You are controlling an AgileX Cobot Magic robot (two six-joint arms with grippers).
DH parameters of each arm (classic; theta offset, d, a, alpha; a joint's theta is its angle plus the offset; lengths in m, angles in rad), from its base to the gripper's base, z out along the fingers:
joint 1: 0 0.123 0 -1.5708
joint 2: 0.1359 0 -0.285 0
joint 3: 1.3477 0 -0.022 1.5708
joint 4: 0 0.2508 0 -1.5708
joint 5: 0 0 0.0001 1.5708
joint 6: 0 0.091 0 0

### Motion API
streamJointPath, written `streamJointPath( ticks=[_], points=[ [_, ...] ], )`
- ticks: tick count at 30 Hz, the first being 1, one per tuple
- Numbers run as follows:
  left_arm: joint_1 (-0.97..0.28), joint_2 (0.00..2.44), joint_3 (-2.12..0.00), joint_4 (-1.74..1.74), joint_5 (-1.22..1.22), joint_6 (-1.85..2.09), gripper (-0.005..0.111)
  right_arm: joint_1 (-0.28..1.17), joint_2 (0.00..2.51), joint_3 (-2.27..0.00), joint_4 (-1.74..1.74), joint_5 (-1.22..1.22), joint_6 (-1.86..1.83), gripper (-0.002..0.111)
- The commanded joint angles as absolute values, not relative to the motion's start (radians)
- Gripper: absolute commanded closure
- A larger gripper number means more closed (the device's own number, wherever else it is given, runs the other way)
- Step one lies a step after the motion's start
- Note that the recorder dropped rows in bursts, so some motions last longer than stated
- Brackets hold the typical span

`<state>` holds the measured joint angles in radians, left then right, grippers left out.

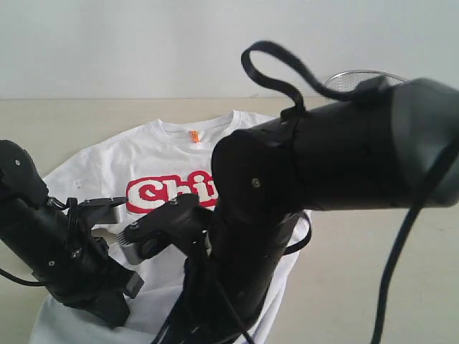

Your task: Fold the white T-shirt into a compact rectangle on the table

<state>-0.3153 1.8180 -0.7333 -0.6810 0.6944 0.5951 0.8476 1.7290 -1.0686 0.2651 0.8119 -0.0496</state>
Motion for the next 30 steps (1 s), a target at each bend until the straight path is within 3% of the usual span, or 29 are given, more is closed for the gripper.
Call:
streamJointPath(
  ticks=[1, 5, 15, 17, 20, 30],
  points=[
    [-0.319, 1.841, -0.721, -0.673, 0.648, 0.603, 0.102, 0.847, 1.720, -1.058, 0.138, 0.886, 0.028, 0.101],
    [-0.319, 1.841, -0.721, -0.673, 0.648, 0.603, 0.102, 0.847, 1.775, -1.058, 0.154, 0.807, 0.000, 0.065],
    [-0.319, 1.841, -0.721, -0.673, 0.648, 0.603, 0.102, 0.847, 1.871, -1.058, 0.314, 0.745, -0.115, 0.065],
    [-0.319, 1.841, -0.721, -0.673, 0.648, 0.603, 0.102, 0.847, 1.873, -1.058, 0.385, 0.732, -0.195, 0.072],
    [-0.319, 1.841, -0.721, -0.673, 0.648, 0.603, 0.102, 0.847, 1.873, -1.060, 0.392, 0.726, -0.226, 0.108],
    [-0.319, 1.841, -0.721, -0.673, 0.648, 0.603, 0.102, 0.847, 1.782, -1.060, 0.023, 0.825, 0.116, 0.109]
  ],
)
